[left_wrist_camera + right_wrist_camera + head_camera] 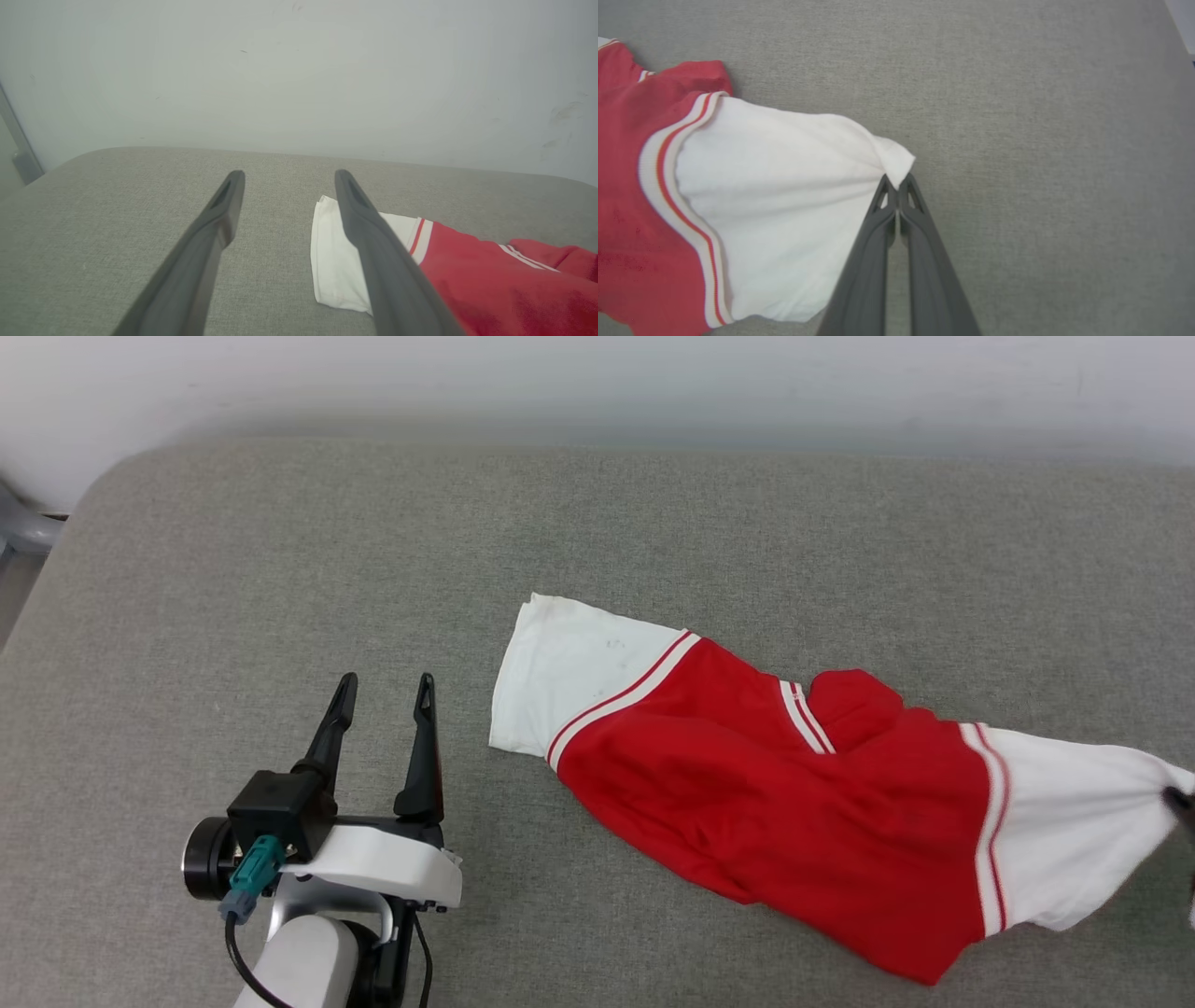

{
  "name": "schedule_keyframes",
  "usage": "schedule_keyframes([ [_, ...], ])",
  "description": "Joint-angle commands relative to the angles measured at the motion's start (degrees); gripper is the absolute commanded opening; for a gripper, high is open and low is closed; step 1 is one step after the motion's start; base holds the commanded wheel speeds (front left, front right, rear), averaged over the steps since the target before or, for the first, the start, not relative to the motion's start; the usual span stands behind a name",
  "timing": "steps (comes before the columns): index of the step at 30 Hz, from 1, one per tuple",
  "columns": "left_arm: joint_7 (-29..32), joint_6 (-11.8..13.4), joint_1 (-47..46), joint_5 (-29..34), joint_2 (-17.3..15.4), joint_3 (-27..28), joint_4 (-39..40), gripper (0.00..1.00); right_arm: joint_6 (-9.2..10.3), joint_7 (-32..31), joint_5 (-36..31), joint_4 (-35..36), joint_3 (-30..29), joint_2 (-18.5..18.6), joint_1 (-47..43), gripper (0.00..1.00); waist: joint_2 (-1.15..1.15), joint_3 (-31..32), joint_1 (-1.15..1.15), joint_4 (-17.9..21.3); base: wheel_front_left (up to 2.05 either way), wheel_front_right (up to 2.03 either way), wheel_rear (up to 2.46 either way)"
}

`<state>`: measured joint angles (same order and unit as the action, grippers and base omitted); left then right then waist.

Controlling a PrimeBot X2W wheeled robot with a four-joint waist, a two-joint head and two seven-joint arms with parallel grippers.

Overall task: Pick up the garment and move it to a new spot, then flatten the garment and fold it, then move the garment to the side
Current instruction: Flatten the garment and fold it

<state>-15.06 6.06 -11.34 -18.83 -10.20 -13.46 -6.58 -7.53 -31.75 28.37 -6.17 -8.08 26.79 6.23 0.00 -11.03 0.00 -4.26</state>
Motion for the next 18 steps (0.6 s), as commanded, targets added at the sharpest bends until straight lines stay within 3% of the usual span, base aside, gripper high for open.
schedule_keyframes([
  [1,-0.2,-0.2,0.3,0.3,0.1,0.2,0.2,1.0,0.08,0.0,-0.5,-0.6,-0.8,0.4,0.8,0.0,0.0,-0.1,0.0,0.1,0.0,0.0,0.0],
  [7,-0.2,-0.5,0.1,0.5,0.3,0.4,-0.3,1.0,0.07,-0.4,-0.7,-8.4,-9.0,0.4,0.2,0.0,0.0,-0.9,0.0,0.5,0.0,0.0,0.0],
  [14,-0.1,-0.7,0.2,0.2,0.1,0.7,-1.9,1.0,0.07,5.0,-0.2,-17.2,-9.7,-3.7,1.0,0.03,0.0,-1.1,0.0,0.7,0.0,0.0,0.0],
  [15,-0.1,-0.7,0.3,0.1,0.1,0.7,-2.1,1.0,0.07,7.0,-0.3,-18.0,-10.1,-4.4,1.5,0.42,0.0,-0.9,0.0,0.7,0.0,0.0,0.0],
  [16,0.1,-0.7,0.4,-0.2,0.0,0.8,-2.4,1.0,0.07,8.8,-0.4,-18.7,-10.4,-5.0,1.7,0.95,0.0,-0.7,0.0,0.8,0.0,0.0,0.0],
  [18,0.8,-0.8,0.7,-0.6,-0.4,1.0,-3.0,1.0,0.07,13.4,-1.3,-19.2,-10.8,-5.6,2.1,1.0,0.0,0.0,0.0,1.0,0.0,0.0,0.0],
])
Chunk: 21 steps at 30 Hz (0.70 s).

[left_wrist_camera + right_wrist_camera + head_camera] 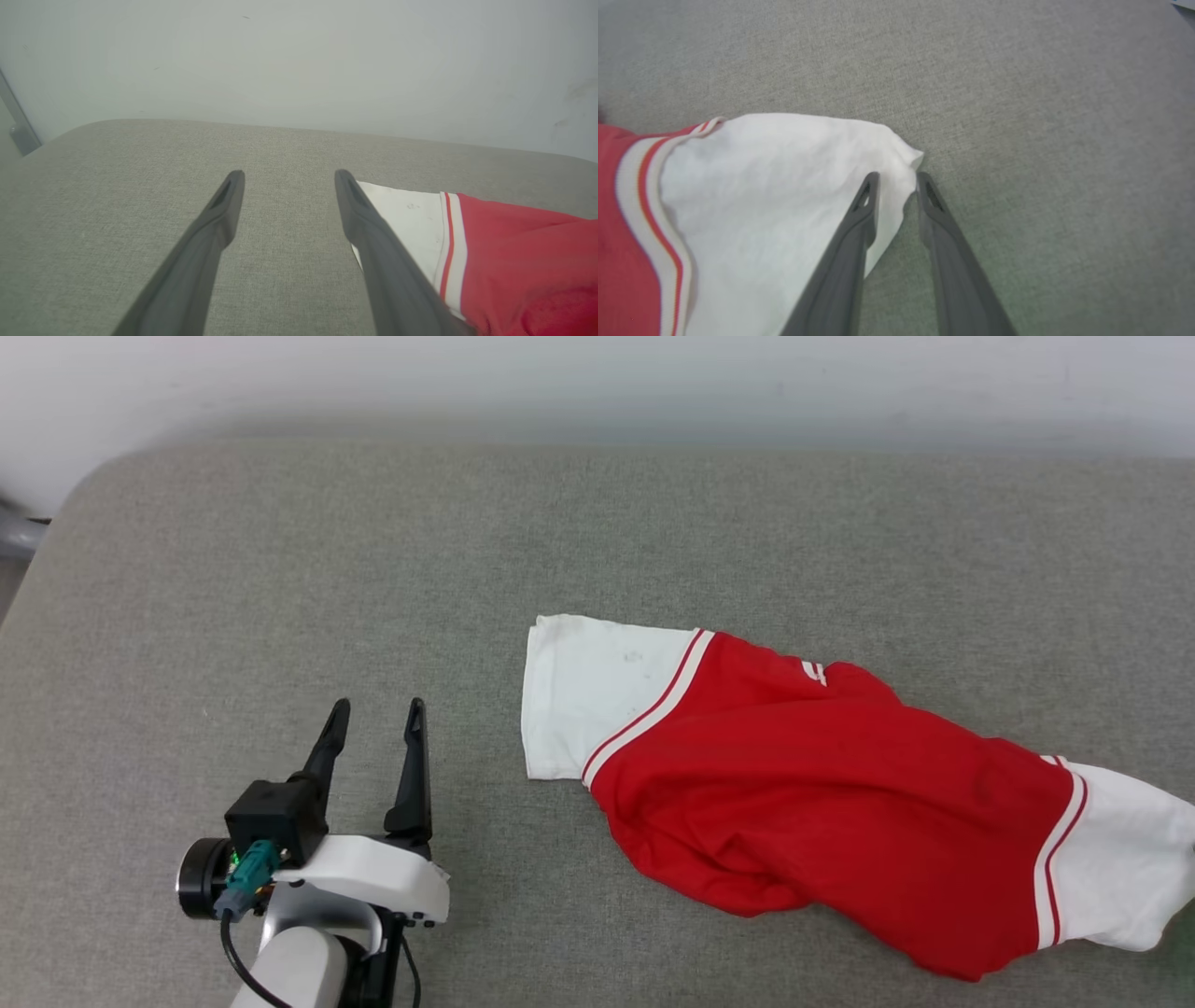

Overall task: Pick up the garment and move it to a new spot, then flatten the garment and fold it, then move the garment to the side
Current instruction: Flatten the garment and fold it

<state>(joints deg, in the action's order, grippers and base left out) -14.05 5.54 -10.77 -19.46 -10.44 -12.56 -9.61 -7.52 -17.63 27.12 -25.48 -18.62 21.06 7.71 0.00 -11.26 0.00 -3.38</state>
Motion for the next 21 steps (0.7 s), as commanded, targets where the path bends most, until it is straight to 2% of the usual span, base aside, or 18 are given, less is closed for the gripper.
schedule_keyframes([
  [1,0.2,-0.3,0.3,-0.3,-0.4,0.3,-0.1,1.0,0.06,1.3,-0.5,-0.1,-0.1,-0.2,0.7,1.0,0.0,0.5,0.0,0.2,0.0,0.0,0.0],
  [7,1.9,-0.1,1.7,-1.2,-1.9,1.1,-0.6,1.0,0.05,12.5,-4.5,1.6,-0.6,-2.9,-0.1,1.0,0.0,3.3,0.0,1.2,0.0,0.0,0.0],
  [12,3.4,0.1,2.1,-1.5,-3.5,1.7,0.0,1.0,0.05,18.7,-8.8,7.0,-0.8,-6.8,-1.5,1.0,0.0,5.1,0.0,2.1,0.0,0.0,0.0],
  [15,4.6,0.0,1.4,-1.5,-4.2,1.4,1.1,1.0,0.05,20.1,-11.3,11.3,0.7,-9.7,-3.0,1.0,0.0,5.8,0.0,2.5,0.0,0.0,0.0],
  [21,10.4,-2.0,-2.7,-2.7,-5.4,0.2,1.1,1.0,0.05,19.5,-14.2,22.1,5.3,-14.4,-6.6,1.0,0.0,5.4,0.0,3.3,0.0,0.0,0.0],
])
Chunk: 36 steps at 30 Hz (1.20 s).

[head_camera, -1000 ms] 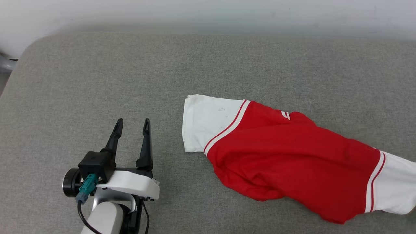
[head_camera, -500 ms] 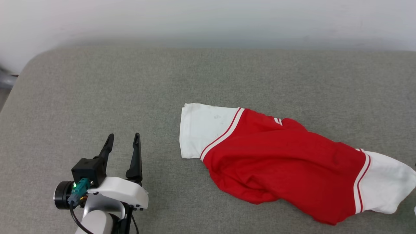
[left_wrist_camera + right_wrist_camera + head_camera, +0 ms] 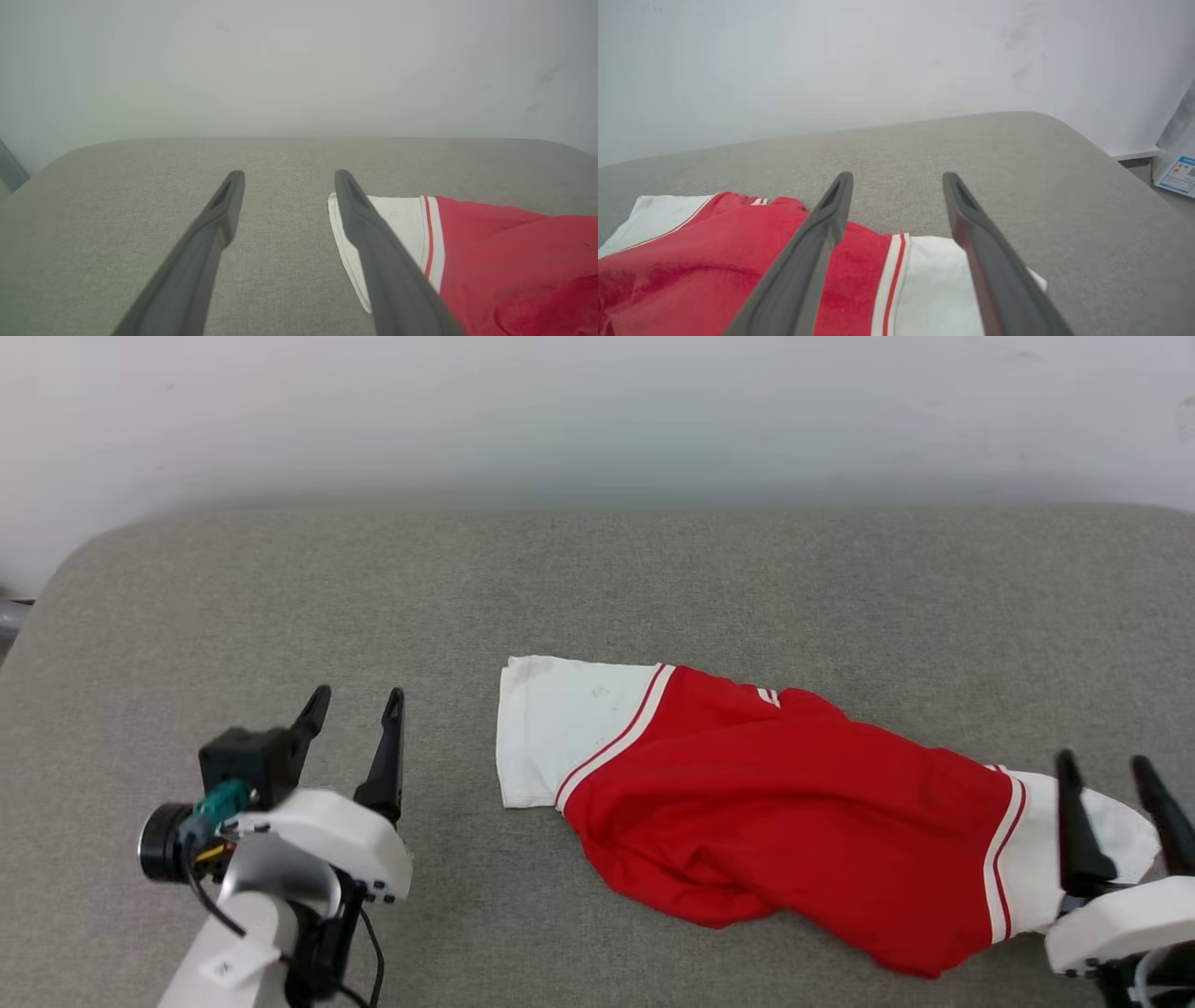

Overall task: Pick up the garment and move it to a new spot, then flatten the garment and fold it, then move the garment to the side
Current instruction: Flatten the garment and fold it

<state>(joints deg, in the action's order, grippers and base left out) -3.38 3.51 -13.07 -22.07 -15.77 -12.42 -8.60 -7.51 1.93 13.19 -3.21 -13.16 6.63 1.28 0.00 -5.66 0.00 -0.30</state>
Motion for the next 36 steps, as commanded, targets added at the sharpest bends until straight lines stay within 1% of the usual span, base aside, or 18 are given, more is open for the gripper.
schedule_keyframes([
  [1,1.3,-0.5,-1.3,-0.4,-0.5,-0.2,-0.2,1.0,0.04,-0.2,-0.4,1.5,0.9,-0.4,-0.5,1.0,0.0,-0.7,0.0,0.6,0.0,0.0,0.0],
  [4,6.5,-2.4,-5.0,-1.7,-1.2,-1.3,-1.4,1.0,0.04,-1.1,-0.6,5.4,2.9,-1.4,-1.5,1.0,0.0,-2.3,0.0,1.6,0.0,0.0,0.0],
  [9,16.9,-5.9,-12.3,-3.7,-2.9,-3.4,-4.4,1.0,0.05,-2.4,-0.9,9.5,5.6,-2.2,-0.8,1.0,0.0,-6.4,0.0,3.6,0.0,0.0,0.0],
  [12,22.7,-7.8,-16.5,-4.8,-3.8,-4.9,-7.1,1.0,0.04,-2.5,-0.6,10.5,6.6,-2.2,0.2,1.0,0.0,-8.9,0.0,5.0,0.0,0.0,0.0],
  [15,26.7,-9.1,-19.7,-6.0,-4.3,-6.2,-10.3,1.0,0.04,-2.0,-0.2,10.2,7.3,-2.2,0.6,1.0,0.0,-10.4,0.0,6.3,0.0,0.0,0.0],
  [20,32.1,-10.4,-23.9,-8.1,-5.3,-8.6,-15.4,1.0,0.04,-0.4,0.8,8.6,8.1,-2.7,2.1,1.0,0.0,-12.8,0.0,8.4,0.0,0.0,0.0],
  [22,33.2,-10.6,-25.5,-8.7,-5.7,-9.4,-17.1,1.0,0.04,0.4,1.5,7.6,8.6,-2.8,2.6,1.0,0.0,-13.8,0.0,8.9,0.0,0.0,0.0],
  [24,35.7,-10.9,-26.9,-8.9,-6.7,-11.2,-19.8,1.0,0.05,1.3,2.6,5.8,9.6,-2.9,3.1,1.0,0.0,-14.6,0.0,9.6,0.0,0.0,0.0],
  [32,45.0,-11.1,-25.5,-11.3,-7.0,-17.8,-24.3,1.0,0.04,3.1,3.9,2.5,10.2,-2.7,5.1,1.0,0.0,-15.9,0.0,10.5,0.0,0.0,0.0],
  [33,45.6,-11.1,-25.3,-11.6,-7.0,-18.3,-24.4,0.49,0.04,3.2,4.0,2.2,10.2,-2.7,5.2,1.0,0.0,-15.9,0.0,10.5,0.0,0.0,0.0],
  [34,45.7,-11.1,-25.2,-11.6,-6.9,-18.8,-24.2,0.0,0.04,3.3,4.1,1.8,10.2,-2.6,5.2,1.0,0.0,-16.0,0.0,10.5,0.0,0.0,0.0],
  [36,45.6,-11.1,-25.2,-11.9,-6.8,-19.0,-24.1,0.0,0.04,3.2,4.3,1.5,10.1,-2.4,5.4,1.0,0.0,-16.1,0.0,10.5,0.0,0.0,0.0],
])
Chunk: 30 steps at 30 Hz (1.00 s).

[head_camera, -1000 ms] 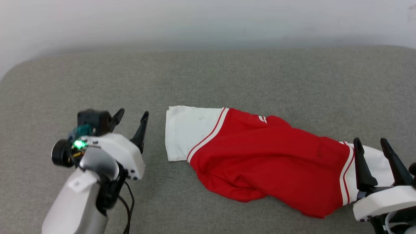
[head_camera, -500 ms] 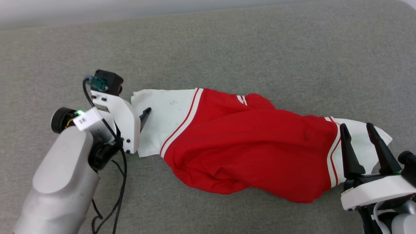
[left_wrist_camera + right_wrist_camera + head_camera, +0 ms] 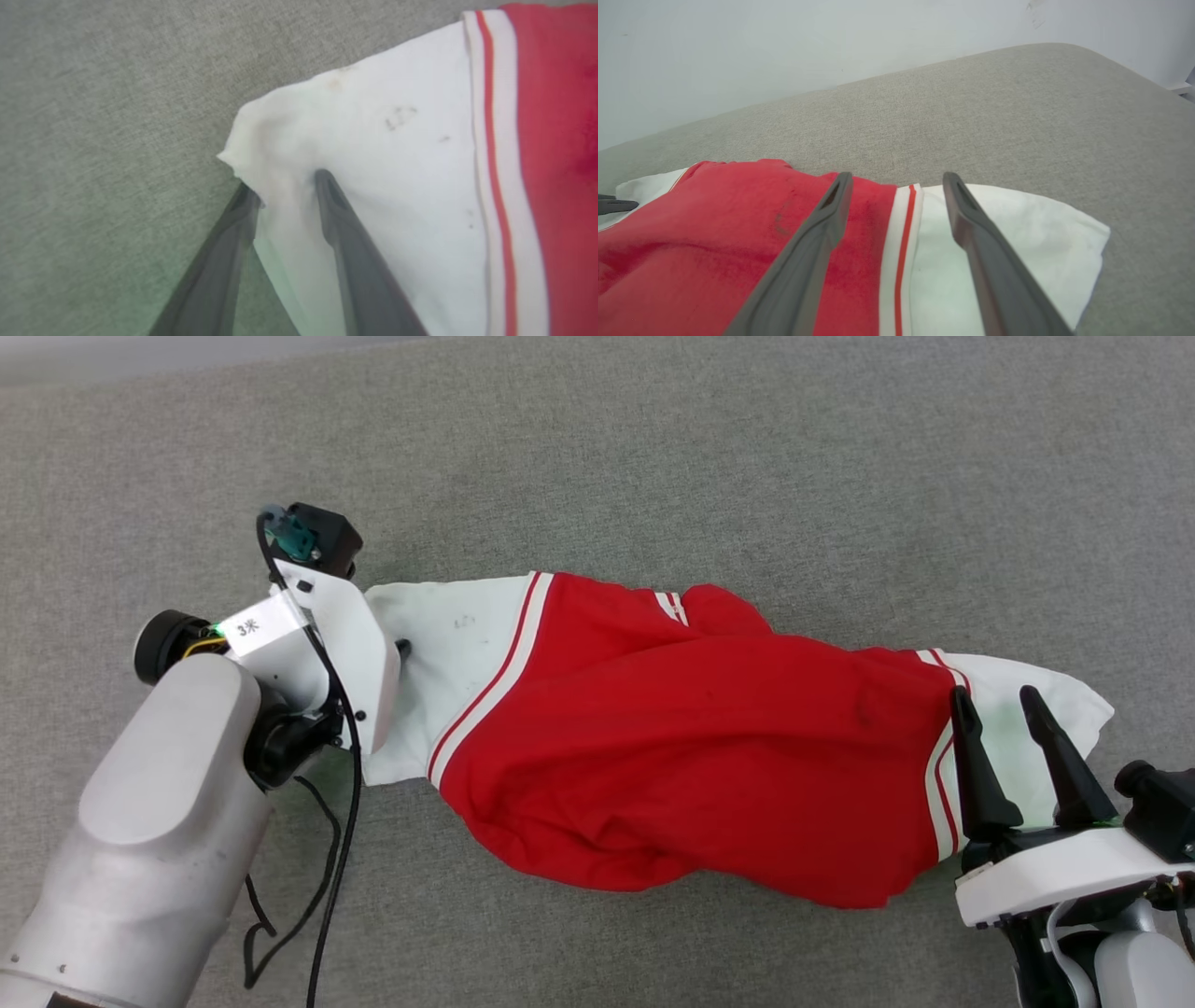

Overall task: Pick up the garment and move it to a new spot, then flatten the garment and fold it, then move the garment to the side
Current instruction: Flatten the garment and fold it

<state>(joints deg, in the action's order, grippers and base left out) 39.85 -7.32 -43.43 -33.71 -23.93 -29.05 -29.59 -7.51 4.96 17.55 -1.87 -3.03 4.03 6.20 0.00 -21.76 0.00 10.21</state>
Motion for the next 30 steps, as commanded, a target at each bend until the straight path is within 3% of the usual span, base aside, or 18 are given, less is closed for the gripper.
schedule_keyframes([
  [1,1.6,-0.3,5.0,-0.3,1.2,-2.5,-2.9,0.0,0.04,0.0,0.2,-0.1,-0.1,0.4,0.7,1.0,0.0,0.0,0.0,0.0,0.0,0.0,0.0],
  [10,-10.4,2.4,4.2,1.3,0.1,0.8,0.4,0.0,0.04,-2.8,4.8,-2.8,-3.1,3.8,1.6,1.0,0.0,2.1,0.0,-1.1,0.0,0.0,0.0],
  [15,-15.2,3.9,6.1,0.7,-0.1,2.6,3.8,0.0,0.04,-9.5,9.6,-5.4,-7.0,8.2,0.4,1.0,0.0,3.8,0.0,-2.7,0.0,0.0,0.0],
  [23,-16.4,4.8,9.1,0.6,-0.5,2.3,9.8,0.0,0.04,-25.4,14.8,-9.0,-10.7,15.7,0.6,1.0,0.0,5.1,0.0,-4.8,0.0,0.0,0.0],
  [30,-15.7,5.2,9.1,0.4,-0.5,1.8,13.1,0.0,0.04,-33.1,16.6,-12.0,-7.2,19.6,5.6,1.0,0.0,4.1,0.0,-5.8,0.0,0.0,0.0],
])
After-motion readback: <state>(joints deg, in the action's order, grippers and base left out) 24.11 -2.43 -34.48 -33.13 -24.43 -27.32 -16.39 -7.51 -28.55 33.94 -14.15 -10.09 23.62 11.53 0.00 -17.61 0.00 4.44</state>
